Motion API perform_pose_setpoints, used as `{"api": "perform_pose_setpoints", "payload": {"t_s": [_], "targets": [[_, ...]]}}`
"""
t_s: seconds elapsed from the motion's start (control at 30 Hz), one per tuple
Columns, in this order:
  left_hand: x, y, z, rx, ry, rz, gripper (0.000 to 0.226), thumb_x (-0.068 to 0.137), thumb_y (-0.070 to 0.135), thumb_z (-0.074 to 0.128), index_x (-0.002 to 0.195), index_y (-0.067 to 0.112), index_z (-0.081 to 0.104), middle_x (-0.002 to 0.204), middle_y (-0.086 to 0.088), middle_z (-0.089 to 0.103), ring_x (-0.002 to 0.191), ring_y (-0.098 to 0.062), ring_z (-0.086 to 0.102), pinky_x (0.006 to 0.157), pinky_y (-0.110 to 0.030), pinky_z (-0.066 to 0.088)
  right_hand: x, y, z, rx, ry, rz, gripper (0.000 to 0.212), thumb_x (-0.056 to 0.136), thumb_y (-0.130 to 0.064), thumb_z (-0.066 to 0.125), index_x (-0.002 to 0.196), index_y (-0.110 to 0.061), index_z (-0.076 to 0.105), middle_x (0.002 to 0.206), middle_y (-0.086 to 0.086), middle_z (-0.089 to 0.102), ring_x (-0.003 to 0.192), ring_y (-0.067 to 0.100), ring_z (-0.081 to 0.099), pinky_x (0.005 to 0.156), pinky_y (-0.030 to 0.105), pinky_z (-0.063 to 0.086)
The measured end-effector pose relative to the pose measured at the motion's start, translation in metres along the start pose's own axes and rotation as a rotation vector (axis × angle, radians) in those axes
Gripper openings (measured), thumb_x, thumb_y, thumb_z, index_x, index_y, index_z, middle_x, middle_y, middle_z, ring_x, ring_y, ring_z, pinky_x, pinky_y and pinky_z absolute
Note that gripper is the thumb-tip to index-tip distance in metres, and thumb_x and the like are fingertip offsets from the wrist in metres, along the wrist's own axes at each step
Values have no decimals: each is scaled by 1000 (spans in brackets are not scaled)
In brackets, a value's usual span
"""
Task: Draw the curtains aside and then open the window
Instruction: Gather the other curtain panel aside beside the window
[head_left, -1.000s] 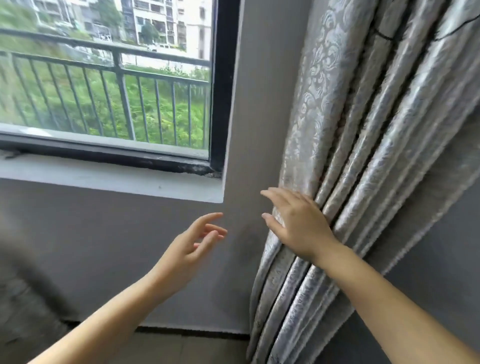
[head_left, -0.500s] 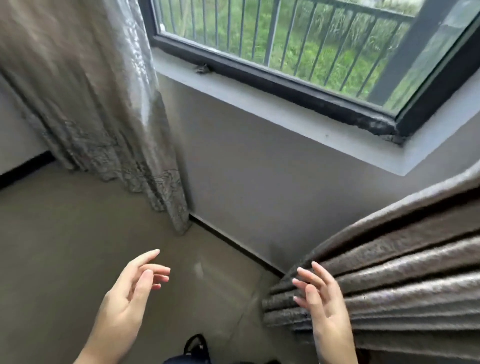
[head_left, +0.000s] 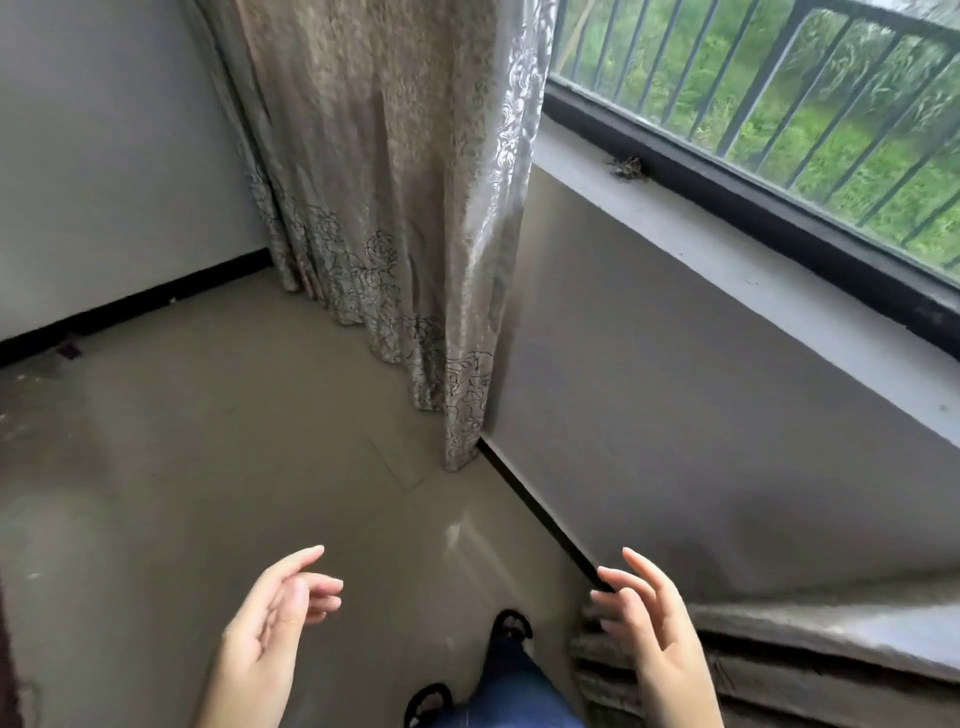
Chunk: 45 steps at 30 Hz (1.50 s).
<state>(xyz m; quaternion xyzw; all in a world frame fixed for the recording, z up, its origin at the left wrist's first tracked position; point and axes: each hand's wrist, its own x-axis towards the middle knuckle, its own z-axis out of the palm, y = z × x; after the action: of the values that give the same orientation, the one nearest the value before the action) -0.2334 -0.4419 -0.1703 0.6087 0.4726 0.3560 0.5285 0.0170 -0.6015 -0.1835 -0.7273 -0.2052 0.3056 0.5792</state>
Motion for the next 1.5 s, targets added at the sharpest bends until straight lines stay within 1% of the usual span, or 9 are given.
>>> {"api": "perform_pose_setpoints", "payload": {"t_s": [0.13,0.23,0.53,0.67,0.83,0.97,1.1,1.27,1.5], "targets": [[35,4,9,16,73,21,29,82,33,44,94,46,67,88,0,71,71,-13,67,70,-14,54,61,-16,13,-16,-94,-17,49,71,-57,64,110,-30,54,99,-11,69,83,10,68,69,20,53],[69,9,19,7,160,23,37,82,25,41,91,49,68,88,0,72,69,-13,67,67,-13,54,118,-30,25,-24,-144,-69,33,76,-31,50,109,-29,54,99,-10,68,83,13,68,66,12,51],[196,53,71,-6,246,134,28,73,53,44,90,53,65,89,4,72,71,-12,68,70,-12,54,281,-109,65,-106,-276,-293,22,87,-40,51,109,-38,53,101,-17,67,87,9,67,83,36,50],[258,92,85,106,119,286,31,76,70,45,99,54,60,88,11,70,78,-9,68,79,-25,53,325,-156,96,-145,-286,-434,25,83,-46,50,108,-48,52,106,-19,64,92,13,65,79,30,52],[348,175,99,383,-217,747,31,90,24,45,119,29,52,102,14,62,95,-3,61,86,-15,46,361,-202,148,-220,-274,-633,37,82,-41,51,119,-40,46,113,-15,60,111,8,55,84,12,46],[426,226,100,788,-352,1376,39,88,6,40,125,14,48,126,-6,54,118,-19,50,98,-35,44,387,-224,202,-263,1,-794,66,78,-58,52,132,-24,34,135,1,44,129,17,39,104,40,39],[504,270,90,1263,-358,1813,56,83,0,31,137,16,37,151,-5,22,140,-21,18,113,-51,9,417,-244,255,-261,174,-795,74,77,-44,57,138,-15,26,146,12,30,138,23,24,112,49,26],[573,331,83,1921,-166,1864,67,85,5,50,145,13,20,158,-9,-3,144,-26,-7,104,-61,-22,459,-268,313,-276,322,-738,81,75,-45,55,141,-19,17,149,15,25,138,14,15,111,10,5],[705,339,49,1861,-11,2071,21,74,20,65,93,27,73,119,4,68,123,-19,53,108,-60,19,529,-299,393,-402,238,-808,60,87,-22,37,144,-24,16,152,3,9,141,14,3,112,35,13]]}}
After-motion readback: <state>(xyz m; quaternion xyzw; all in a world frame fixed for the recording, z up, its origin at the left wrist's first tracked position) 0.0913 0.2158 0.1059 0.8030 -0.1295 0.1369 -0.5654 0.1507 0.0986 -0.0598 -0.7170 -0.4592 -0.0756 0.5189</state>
